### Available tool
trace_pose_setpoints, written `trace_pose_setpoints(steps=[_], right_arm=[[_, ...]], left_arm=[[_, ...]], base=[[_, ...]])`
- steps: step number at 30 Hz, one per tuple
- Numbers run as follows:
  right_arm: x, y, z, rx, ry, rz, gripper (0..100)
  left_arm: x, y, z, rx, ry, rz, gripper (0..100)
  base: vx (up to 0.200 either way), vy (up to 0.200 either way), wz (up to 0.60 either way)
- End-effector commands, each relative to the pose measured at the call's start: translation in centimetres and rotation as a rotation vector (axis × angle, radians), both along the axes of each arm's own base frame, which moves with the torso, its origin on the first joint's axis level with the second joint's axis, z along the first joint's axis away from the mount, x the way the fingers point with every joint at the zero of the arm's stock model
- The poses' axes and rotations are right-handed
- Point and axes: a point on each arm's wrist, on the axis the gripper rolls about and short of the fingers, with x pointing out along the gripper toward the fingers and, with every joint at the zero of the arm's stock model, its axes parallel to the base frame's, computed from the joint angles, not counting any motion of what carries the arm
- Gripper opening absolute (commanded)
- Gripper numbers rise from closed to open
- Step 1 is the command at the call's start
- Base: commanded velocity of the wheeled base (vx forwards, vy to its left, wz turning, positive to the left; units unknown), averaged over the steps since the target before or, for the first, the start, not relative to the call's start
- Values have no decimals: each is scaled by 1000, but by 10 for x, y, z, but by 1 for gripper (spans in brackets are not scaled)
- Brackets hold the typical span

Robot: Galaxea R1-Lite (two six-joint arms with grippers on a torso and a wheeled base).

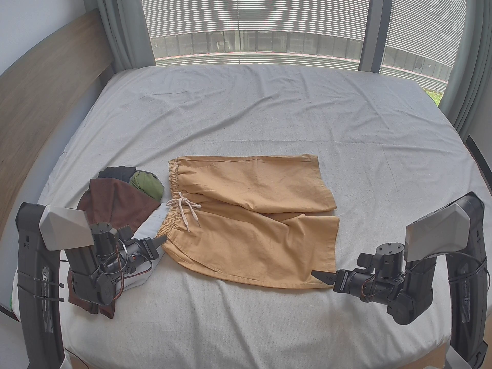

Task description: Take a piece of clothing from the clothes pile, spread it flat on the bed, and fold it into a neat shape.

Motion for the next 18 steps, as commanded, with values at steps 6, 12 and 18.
trace_pose_setpoints(steps=[6, 12, 18], right_arm=[[1, 4, -15, -11, 29, 6, 100], [3, 5, -14, -13, 21, -9, 0], [1, 2, -15, -16, 32, -16, 0]], left_arm=[[0, 0, 0, 2, -1, -2, 0], [0, 0, 0, 1, -1, -3, 0], [0, 0, -1, 1, 2, -1, 0]], base=[[0, 0, 0], [0, 0, 0], [0, 0, 0]])
